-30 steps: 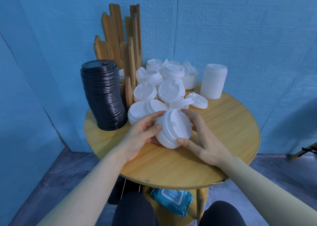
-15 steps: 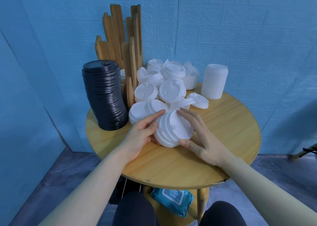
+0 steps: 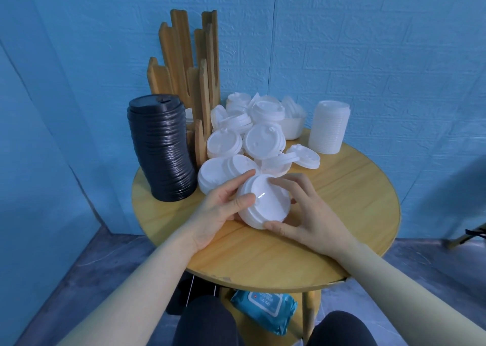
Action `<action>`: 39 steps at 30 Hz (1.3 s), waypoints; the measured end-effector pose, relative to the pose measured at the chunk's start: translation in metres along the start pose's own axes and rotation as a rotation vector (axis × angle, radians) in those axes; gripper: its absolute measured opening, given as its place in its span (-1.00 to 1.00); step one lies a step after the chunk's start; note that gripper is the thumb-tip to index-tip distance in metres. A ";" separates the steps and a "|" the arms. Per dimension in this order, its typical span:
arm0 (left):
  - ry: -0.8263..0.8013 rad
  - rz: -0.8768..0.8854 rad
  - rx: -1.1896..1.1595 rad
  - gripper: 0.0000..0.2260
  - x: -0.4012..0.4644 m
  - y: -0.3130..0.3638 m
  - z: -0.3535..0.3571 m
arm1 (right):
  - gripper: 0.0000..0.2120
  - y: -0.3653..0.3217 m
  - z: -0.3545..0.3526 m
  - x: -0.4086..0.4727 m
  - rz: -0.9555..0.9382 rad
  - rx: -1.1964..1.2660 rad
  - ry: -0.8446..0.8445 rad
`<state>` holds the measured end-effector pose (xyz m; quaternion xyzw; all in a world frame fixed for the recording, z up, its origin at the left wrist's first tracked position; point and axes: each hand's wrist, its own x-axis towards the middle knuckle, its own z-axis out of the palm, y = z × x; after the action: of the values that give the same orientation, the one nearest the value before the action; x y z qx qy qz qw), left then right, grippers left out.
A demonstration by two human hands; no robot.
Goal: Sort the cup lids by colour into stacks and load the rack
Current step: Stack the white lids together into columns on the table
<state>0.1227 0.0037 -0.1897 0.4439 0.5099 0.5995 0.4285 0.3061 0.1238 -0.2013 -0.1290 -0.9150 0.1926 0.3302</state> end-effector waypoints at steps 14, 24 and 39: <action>-0.087 0.050 0.030 -0.44 0.013 -0.003 0.012 | -0.29 -0.007 -0.003 -0.003 0.073 -0.038 0.091; -0.113 -0.067 -0.067 -0.48 0.033 -0.009 0.017 | -0.12 0.003 -0.001 -0.001 0.179 0.086 -0.009; -0.124 0.062 0.413 -0.13 0.028 -0.021 0.021 | -0.21 0.026 -0.024 -0.015 0.279 0.238 0.001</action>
<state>0.1372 0.0383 -0.2059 0.5739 0.5807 0.4666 0.3403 0.3356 0.1478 -0.2037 -0.2146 -0.8588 0.3433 0.3138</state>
